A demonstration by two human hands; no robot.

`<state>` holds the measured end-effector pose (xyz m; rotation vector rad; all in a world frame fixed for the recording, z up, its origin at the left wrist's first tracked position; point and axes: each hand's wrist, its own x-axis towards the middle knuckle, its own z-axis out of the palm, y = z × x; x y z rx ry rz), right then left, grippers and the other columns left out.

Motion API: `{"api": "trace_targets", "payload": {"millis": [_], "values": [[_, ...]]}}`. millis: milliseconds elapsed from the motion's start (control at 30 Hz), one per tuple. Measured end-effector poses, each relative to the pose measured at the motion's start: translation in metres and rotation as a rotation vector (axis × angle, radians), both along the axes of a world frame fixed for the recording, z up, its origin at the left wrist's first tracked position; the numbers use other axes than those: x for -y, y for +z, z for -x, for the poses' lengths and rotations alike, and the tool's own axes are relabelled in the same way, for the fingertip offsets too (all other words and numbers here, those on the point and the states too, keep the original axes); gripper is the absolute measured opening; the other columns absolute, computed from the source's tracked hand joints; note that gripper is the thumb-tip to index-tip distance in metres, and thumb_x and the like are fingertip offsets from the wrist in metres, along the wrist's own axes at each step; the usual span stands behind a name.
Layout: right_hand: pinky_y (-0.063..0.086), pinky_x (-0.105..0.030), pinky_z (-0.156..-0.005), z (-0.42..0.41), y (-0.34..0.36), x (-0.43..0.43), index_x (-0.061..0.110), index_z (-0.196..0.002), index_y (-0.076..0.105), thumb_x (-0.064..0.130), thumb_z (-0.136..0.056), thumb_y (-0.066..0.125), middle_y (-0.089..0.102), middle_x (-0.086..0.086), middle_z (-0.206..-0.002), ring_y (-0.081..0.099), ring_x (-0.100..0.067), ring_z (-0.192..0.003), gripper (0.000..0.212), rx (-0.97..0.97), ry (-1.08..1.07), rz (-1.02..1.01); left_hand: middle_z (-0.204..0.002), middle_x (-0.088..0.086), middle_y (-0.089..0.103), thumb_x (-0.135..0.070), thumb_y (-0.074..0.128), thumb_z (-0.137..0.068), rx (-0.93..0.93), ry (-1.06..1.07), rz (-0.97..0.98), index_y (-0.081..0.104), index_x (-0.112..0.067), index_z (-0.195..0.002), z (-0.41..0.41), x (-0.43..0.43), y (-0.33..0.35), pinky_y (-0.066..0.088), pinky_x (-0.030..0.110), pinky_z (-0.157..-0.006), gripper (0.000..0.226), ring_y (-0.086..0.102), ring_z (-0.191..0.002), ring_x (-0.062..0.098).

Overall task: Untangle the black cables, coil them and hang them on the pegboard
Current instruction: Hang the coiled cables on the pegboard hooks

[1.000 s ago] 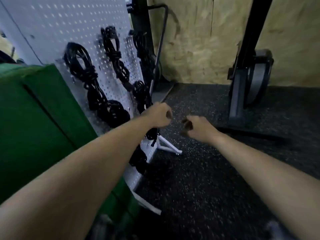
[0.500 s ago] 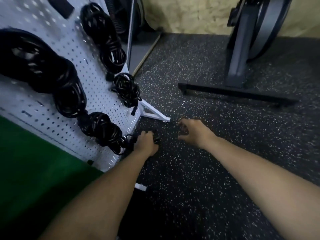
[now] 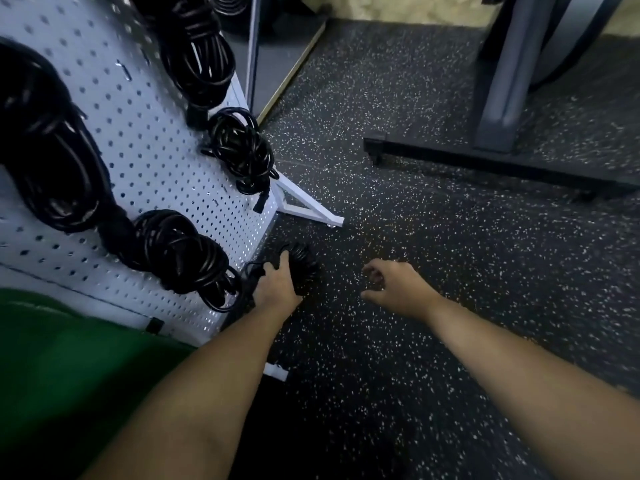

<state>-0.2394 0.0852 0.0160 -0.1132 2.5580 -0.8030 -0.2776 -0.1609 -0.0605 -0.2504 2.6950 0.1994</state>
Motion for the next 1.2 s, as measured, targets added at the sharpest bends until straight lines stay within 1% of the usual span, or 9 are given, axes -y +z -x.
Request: {"api": "trace_targets", "payload": {"millis": [200,367,500,667,767,867,967,1100,1200], "values": [[0.052,-0.039,-0.106,-0.005,0.005,-0.004,0.019,-0.140,0.057,0.035,-0.094,0.075,0.066,-0.003,-0.128,0.063,-0.018,-0.116,0.052,0.004,-0.018,0.005,-0.159,0.015,0.037,-0.033,0.088,-0.081,0.020,-0.081,0.068,0.003,-0.005,-0.164,-0.010,-0.015,0.004,0.050,0.041,-0.101,0.122,0.055,-0.132,0.032],[0.052,-0.038,-0.105,-0.010,0.010,-0.006,0.018,-0.140,0.058,0.033,-0.094,0.075,0.066,-0.002,-0.128,0.063,-0.017,-0.114,0.051,-0.001,-0.018,0.000,-0.131,0.013,0.062,-0.028,0.086,-0.083,-0.044,-0.108,0.024,0.027,-0.004,-0.151,-0.018,-0.024,0.008,0.054,0.040,-0.086,0.093,0.066,-0.115,0.032],[0.052,-0.037,-0.104,-0.012,0.008,-0.011,0.018,-0.140,0.057,0.033,-0.095,0.074,0.067,-0.002,-0.124,0.063,-0.018,-0.113,0.051,0.005,-0.029,-0.021,-0.111,0.007,0.069,-0.028,0.081,-0.088,-0.083,-0.228,0.012,0.008,-0.018,-0.163,-0.023,-0.019,0.007,0.054,0.035,-0.074,0.104,0.069,-0.095,0.025],[0.054,-0.036,-0.101,-0.018,-0.002,-0.013,0.019,-0.138,0.059,0.034,-0.094,0.075,0.068,-0.001,-0.122,0.065,-0.016,-0.108,0.049,0.028,-0.028,-0.023,-0.123,0.004,0.063,-0.041,0.070,-0.097,-0.120,-0.427,0.182,0.048,-0.018,-0.142,-0.039,-0.024,-0.003,0.052,0.033,-0.081,0.055,0.068,-0.104,0.023],[0.053,-0.033,-0.102,-0.020,-0.005,-0.017,0.020,-0.138,0.059,0.033,-0.095,0.074,0.068,0.000,-0.122,0.064,-0.014,-0.108,0.048,0.052,-0.026,-0.023,-0.117,0.003,0.064,-0.041,0.075,-0.092,-0.133,-0.398,0.155,0.055,-0.016,-0.127,-0.037,-0.031,-0.002,0.052,0.032,-0.078,0.047,0.069,-0.101,0.022],[0.055,-0.032,-0.099,-0.021,0.000,-0.023,0.020,-0.137,0.061,0.033,-0.094,0.076,0.069,0.003,-0.118,0.065,-0.013,-0.104,0.047,0.057,-0.072,-0.008,-0.099,-0.002,0.067,-0.051,0.077,-0.082,-0.128,-0.285,-0.019,0.059,-0.018,-0.109,-0.038,-0.041,0.005,0.055,0.033,-0.076,0.047,0.070,-0.093,0.021],[0.055,-0.028,-0.091,-0.022,0.014,-0.031,0.020,-0.135,0.062,0.031,-0.093,0.077,0.069,0.003,-0.116,0.066,-0.013,-0.102,0.046,0.032,-0.165,0.020,-0.089,-0.007,0.066,-0.053,0.075,-0.080,-0.107,-0.008,-0.397,0.063,-0.023,-0.097,-0.042,-0.062,0.032,0.050,0.031,-0.071,0.037,0.065,-0.085,0.016],[0.049,-0.015,-0.065,-0.029,0.048,-0.043,0.020,-0.148,0.051,0.011,-0.094,0.073,0.061,-0.003,-0.126,0.063,-0.013,-0.090,0.058,-0.082,-0.292,0.114,-0.100,0.001,0.070,-0.047,0.063,-0.092,0.101,0.226,-0.846,0.067,-0.023,-0.103,-0.032,-0.092,0.092,0.050,0.035,-0.084,0.027,0.065,-0.094,0.020],[0.050,-0.028,-0.094,-0.033,0.086,-0.048,0.030,-0.156,0.037,-0.004,-0.086,0.069,0.045,0.000,-0.144,0.054,-0.019,-0.120,0.084,-0.272,-0.257,0.152,-0.107,0.004,0.072,-0.041,0.062,-0.094,0.181,0.177,-0.925,0.071,-0.021,-0.112,-0.029,-0.095,0.149,0.053,0.033,-0.085,0.029,0.067,-0.094,0.019]]}}
